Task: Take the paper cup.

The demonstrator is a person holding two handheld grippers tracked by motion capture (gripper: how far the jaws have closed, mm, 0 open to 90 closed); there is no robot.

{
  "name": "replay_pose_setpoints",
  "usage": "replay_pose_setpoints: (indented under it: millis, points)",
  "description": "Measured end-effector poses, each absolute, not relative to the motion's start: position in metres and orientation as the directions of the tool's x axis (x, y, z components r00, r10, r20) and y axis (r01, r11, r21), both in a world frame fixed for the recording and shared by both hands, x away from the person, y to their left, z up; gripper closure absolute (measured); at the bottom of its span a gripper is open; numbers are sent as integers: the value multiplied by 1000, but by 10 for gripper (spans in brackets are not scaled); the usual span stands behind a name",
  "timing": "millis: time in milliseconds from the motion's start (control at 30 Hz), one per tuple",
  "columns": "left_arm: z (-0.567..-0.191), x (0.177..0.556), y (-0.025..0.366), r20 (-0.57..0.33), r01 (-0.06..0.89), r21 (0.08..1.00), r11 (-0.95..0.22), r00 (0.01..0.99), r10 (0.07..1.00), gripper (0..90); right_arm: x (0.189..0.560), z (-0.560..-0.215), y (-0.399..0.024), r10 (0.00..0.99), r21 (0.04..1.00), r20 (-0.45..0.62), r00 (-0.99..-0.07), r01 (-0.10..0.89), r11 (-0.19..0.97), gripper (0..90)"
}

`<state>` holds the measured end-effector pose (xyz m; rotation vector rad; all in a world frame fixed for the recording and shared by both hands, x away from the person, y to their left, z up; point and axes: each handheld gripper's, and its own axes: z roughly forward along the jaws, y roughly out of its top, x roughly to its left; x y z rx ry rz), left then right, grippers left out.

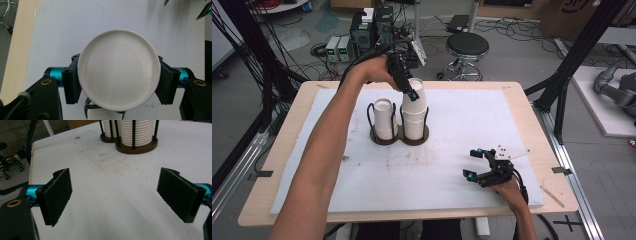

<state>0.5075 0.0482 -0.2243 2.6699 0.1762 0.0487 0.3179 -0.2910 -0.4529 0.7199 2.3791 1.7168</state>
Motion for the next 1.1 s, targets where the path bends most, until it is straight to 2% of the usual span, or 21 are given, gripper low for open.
replay_pose_setpoints:
  millis: [333, 700, 1100]
  points:
    - [-200, 501, 58, 22, 115, 517, -848, 989, 147, 350, 317, -453, -291, 444, 919, 174, -879, 307, 248, 134]
    - [-183, 495, 65, 55, 104, 551, -828, 986, 160, 349, 317, -453, -290, 443, 920, 170, -880, 303, 249, 134]
    - [-153, 475, 94, 84, 92, 629, -772, 979, 185, 347, 317, -453, -290, 444, 920, 163, -881, 299, 255, 134]
